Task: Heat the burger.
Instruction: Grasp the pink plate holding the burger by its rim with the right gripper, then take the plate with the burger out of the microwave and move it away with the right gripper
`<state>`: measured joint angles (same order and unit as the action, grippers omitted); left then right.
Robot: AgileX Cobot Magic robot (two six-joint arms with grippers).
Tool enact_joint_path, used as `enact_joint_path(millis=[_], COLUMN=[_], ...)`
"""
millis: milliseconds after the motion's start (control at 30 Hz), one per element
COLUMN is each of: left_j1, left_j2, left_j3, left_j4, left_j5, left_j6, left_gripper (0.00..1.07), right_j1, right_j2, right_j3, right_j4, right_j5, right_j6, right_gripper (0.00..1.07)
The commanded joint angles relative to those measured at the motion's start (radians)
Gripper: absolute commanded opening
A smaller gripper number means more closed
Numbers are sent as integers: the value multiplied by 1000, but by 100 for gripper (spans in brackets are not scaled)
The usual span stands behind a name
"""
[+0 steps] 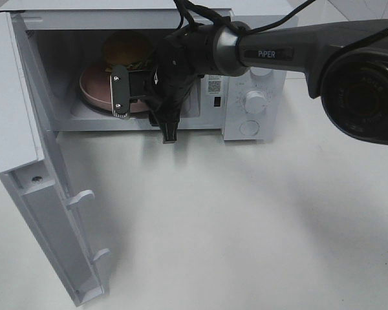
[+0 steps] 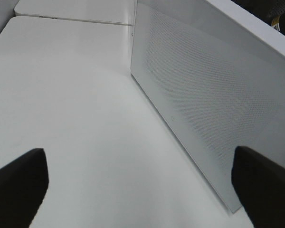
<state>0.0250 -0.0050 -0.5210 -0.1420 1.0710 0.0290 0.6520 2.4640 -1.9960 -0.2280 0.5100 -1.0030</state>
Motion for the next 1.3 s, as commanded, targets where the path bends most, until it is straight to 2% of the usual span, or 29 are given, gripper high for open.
enact_joint_path(millis=[33, 67, 100, 133, 233, 800, 1133, 1200, 1300], left_j1=[4, 4, 4, 4, 4, 4, 4, 4, 4], left_j2=[-7, -7, -7, -7, -7, -7, -7, -7, -7], left_j3=[5, 5, 5, 5, 5, 5, 5, 5, 5], left_j4=[3, 3, 3, 3, 3, 3, 3, 3, 3], left_j5=[1, 1, 1, 1, 1, 1, 1, 1, 1], left_j6=[-6, -6, -6, -6, -6, -6, -6, -6, -6], left_gripper=[98, 98, 98, 98, 98, 98, 98, 98, 98], right_j1=[-4, 4, 4, 5, 15, 36, 39, 39, 39], right_j2=[-2, -2, -2, -5, -7, -81, -188, -241, -253], right_j3=[-6, -6, -6, -6, -6, 0, 182, 264, 288], right_j4=[-24, -29, -29, -32, -32, -51, -81, -88, -92], right_j5=[-49, -39, -39, -32, -21, 63, -91, -176, -204], right_j6=[5, 5, 5, 5, 5, -2, -35, -36, -36], right_gripper=[23, 15, 15, 7, 0, 0, 0, 0, 0])
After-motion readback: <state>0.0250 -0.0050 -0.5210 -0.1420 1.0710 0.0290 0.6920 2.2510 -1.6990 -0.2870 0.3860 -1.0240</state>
